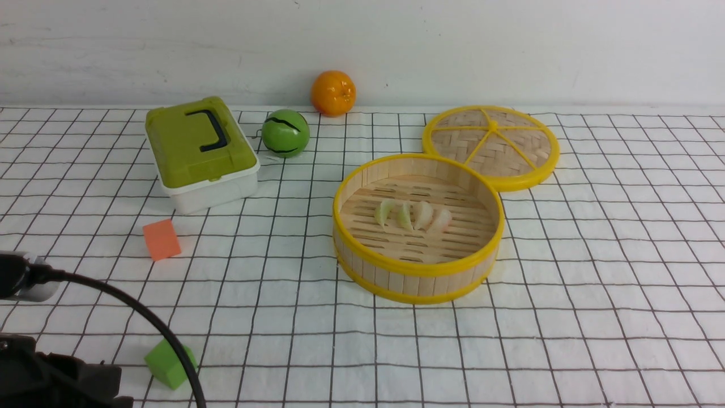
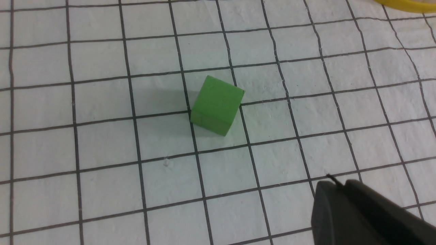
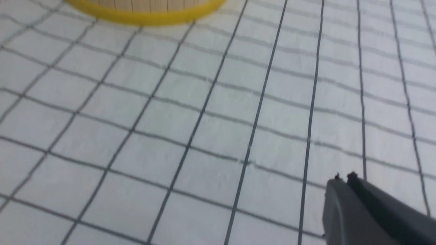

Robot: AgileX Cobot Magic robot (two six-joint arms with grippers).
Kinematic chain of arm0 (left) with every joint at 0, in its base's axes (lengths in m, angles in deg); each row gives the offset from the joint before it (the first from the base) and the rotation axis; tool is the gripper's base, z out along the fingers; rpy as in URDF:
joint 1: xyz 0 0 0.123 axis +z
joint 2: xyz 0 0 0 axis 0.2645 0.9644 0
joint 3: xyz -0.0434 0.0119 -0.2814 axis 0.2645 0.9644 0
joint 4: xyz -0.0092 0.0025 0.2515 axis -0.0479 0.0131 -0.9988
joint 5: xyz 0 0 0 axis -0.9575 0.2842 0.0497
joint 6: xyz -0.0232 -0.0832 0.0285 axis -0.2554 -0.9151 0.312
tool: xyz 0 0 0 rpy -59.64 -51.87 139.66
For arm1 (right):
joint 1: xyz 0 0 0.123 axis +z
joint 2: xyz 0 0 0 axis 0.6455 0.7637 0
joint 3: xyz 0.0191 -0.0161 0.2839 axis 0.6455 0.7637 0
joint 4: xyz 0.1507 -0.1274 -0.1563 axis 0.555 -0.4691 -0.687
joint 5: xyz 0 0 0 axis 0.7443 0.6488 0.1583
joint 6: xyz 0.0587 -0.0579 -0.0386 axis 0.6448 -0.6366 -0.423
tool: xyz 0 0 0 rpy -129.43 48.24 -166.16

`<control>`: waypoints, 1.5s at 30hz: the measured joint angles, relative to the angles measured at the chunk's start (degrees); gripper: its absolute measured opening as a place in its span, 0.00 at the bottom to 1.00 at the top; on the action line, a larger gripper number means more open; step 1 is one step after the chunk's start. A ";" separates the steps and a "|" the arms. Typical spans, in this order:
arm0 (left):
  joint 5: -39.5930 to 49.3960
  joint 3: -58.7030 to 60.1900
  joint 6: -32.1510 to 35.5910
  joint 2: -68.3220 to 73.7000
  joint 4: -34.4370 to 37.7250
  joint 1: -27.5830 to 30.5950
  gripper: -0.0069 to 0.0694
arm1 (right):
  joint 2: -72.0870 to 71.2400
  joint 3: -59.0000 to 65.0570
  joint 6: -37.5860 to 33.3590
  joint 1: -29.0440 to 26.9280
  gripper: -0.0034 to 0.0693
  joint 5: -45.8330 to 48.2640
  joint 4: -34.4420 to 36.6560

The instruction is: Put the dumplings into the steamer on the table with the white tablecloth.

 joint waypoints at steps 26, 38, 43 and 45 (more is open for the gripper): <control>0.14 0.00 0.00 0.00 0.00 0.00 0.16 | -8.13 -0.27 0.00 0.00 0.10 8.16 -0.25; -13.47 14.87 -2.84 -19.32 -13.41 0.00 0.17 | -8.13 -0.34 0.00 0.00 0.11 8.43 -0.20; -23.54 23.99 -6.96 -31.41 -22.63 1.26 0.15 | -8.13 -0.34 0.00 0.00 0.12 8.47 -0.25; -25.39 28.28 -10.01 -38.11 -22.17 3.42 0.11 | -8.13 -0.34 0.00 0.00 0.12 8.47 -0.25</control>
